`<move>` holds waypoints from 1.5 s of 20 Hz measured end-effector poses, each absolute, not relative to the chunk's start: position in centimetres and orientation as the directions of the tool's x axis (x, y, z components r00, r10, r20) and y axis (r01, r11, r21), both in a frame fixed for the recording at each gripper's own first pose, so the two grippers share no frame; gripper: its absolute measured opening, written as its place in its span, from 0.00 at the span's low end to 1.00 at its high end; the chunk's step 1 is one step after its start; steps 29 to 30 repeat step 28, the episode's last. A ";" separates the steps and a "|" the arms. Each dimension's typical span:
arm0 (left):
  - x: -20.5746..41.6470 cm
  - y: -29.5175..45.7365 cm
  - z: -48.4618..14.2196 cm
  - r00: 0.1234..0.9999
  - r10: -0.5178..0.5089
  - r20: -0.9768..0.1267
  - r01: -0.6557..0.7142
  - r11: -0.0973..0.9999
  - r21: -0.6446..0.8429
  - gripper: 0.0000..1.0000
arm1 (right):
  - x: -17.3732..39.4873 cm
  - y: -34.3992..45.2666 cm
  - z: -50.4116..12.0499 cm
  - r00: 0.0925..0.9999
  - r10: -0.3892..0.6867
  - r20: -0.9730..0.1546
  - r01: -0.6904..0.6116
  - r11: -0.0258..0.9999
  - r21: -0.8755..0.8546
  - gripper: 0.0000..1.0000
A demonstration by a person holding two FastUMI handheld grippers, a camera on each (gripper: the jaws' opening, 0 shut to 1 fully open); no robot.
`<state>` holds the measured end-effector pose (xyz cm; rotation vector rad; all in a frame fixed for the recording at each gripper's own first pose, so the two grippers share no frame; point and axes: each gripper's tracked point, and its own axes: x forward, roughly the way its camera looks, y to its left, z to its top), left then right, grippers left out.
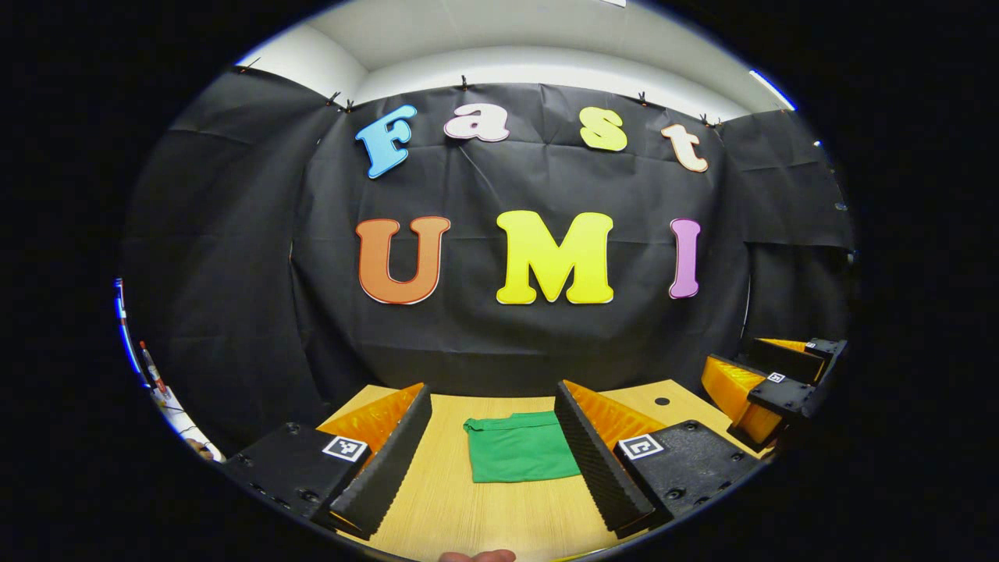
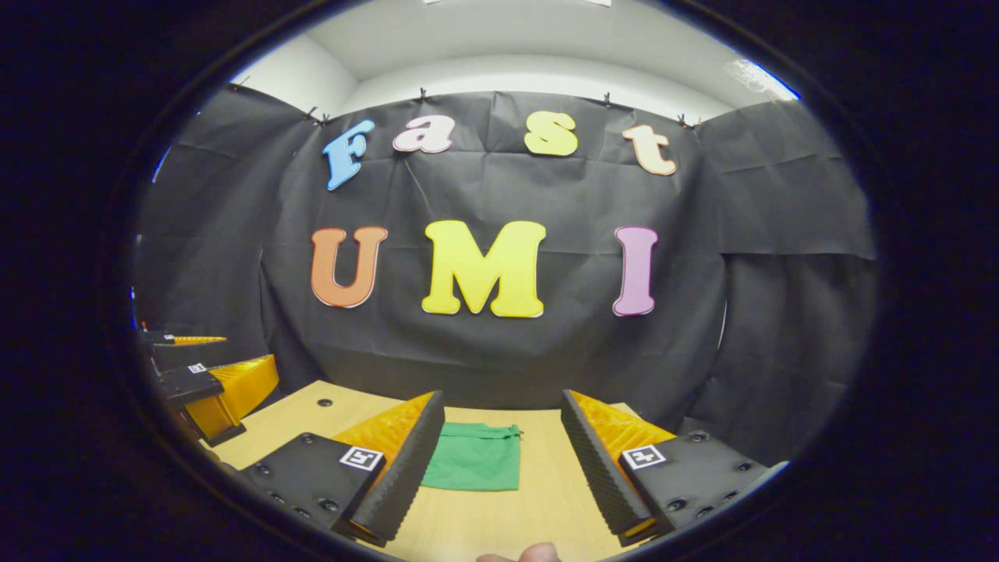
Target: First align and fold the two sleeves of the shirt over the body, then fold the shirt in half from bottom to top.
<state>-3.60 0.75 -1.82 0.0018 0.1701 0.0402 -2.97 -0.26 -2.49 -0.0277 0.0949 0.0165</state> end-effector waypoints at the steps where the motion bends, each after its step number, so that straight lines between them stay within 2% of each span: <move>1: -3.8 0.6 -2.1 0.983 0.040 -0.178 -0.041 0.999 -0.004 1.00 | -3.1 0.0 -2.7 0.994 0.019 -0.104 -0.022 0.999 -0.025 0.92; 2: -3.7 0.5 -2.2 0.983 0.041 -0.180 -0.043 0.999 -0.009 1.00 | -3.2 0.1 -2.8 0.994 0.019 -0.108 -0.021 0.999 -0.024 0.92; 3: -3.8 0.6 -2.2 0.982 0.043 -0.184 -0.045 0.999 -0.009 1.00 | -3.1 0.0 -2.7 0.994 0.019 -0.110 -0.022 1.000 -0.022 0.97; 4: -3.7 0.5 -2.2 0.982 0.044 -0.186 -0.046 0.999 -0.007 1.00 | -3.1 0.0 -2.7 0.994 0.019 -0.110 -0.021 1.000 -0.018 0.92; 6: -3.6 0.2 -2.1 0.982 0.036 -0.183 -0.036 0.999 0.001 1.00 | -2.8 -0.2 -2.7 0.993 0.018 -0.115 -0.020 1.000 -0.013 0.92; 7: -3.4 0.1 -2.2 0.983 0.032 -0.181 -0.031 0.999 0.010 0.94 | -2.7 -0.1 -2.8 0.993 0.020 -0.117 -0.021 1.000 -0.010 0.92; 8: -3.4 -0.1 -2.1 0.983 0.030 -0.178 -0.027 0.999 0.019 1.00 | -2.5 -0.1 -2.8 0.993 0.020 -0.118 -0.021 1.000 -0.006 0.95; 9: -3.1 -0.2 -2.0 0.985 0.026 -0.173 -0.023 0.999 0.024 1.00 | -2.4 -0.2 -2.7 0.993 0.019 -0.118 -0.020 1.000 -0.002 0.92; 11: -2.8 -0.5 -1.9 0.985 0.024 -0.169 -0.020 1.000 0.022 1.00 | -1.9 -0.3 -2.7 0.993 0.020 -0.120 -0.020 1.000 0.003 0.95; 27: 0.9 -2.0 -1.4 0.986 0.017 -0.164 -0.013 1.000 0.026 1.00 | 1.5 -1.7 -1.7 0.993 0.014 -0.115 -0.013 1.000 0.015 0.92; 30: 1.2 -2.2 -1.5 0.986 0.012 -0.167 -0.008 1.000 0.022 1.00 | 1.8 -1.8 -1.6 0.994 0.016 -0.110 -0.014 1.000 0.016 0.95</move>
